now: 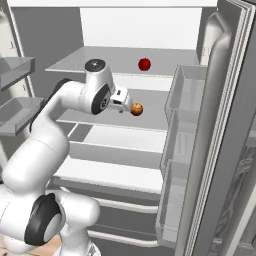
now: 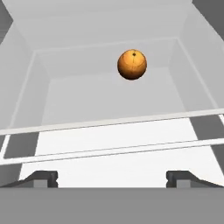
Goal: Pick the apple and orange from the fridge and place them inside the tupperware on the counter.
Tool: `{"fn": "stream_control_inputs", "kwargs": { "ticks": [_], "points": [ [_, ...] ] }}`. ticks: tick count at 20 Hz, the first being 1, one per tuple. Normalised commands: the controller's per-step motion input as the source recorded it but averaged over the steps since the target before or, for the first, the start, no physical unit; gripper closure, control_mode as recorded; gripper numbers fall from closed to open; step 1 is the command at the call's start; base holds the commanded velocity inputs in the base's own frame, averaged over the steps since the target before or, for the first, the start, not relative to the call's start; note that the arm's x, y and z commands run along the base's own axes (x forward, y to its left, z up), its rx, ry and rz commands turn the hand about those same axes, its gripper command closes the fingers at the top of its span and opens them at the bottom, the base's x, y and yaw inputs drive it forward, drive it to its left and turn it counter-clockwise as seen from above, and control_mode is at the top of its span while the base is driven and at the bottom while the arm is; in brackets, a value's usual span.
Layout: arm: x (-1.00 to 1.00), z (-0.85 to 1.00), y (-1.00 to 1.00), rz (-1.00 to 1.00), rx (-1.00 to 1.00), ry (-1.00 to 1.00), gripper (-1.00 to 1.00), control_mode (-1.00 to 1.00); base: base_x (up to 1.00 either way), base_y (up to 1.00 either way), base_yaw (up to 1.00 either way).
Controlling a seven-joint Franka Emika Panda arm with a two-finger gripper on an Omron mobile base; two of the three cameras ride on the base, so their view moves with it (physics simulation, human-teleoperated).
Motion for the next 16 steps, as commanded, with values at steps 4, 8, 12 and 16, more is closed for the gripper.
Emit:
{"fn": "stream_control_inputs", "kwargs": {
  "ticks": [4, 8, 12, 16],
  "points": [
    [0.54, -0.05, -0.32, 0.00, 0.03, 0.00, -1.00, -1.00, 0.00, 0.00, 0.00],
    [0.45, -0.14, -0.30, 0.00, 0.00, 0.00, -1.00, -1.00, 0.00, 0.00, 0.00],
    [0.43, -0.19, -0.13, 0.00, 0.00, 0.02, -1.00, -1.00, 0.00, 0.00, 0.00],
    [0.46, -0.22, -0.01, 0.00, 0.00, 0.02, -1.00, -1.00, 0.00, 0.00, 0.00]
  ]
}}
